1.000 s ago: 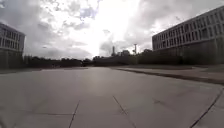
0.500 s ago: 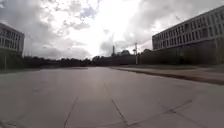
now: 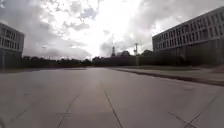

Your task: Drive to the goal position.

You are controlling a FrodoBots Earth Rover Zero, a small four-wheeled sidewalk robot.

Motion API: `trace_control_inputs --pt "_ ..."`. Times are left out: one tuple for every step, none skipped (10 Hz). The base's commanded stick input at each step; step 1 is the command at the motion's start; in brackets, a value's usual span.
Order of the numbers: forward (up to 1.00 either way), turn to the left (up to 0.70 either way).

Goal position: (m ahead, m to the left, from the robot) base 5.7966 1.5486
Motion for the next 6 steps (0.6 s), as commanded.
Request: trace_control_inputs --pt "0.7 0.0" --pt "0.7 0.0" --pt "0.7 0.0" --pt "0.7 0.0" --pt "0.7 0.0" --pt "0.7 0.0"
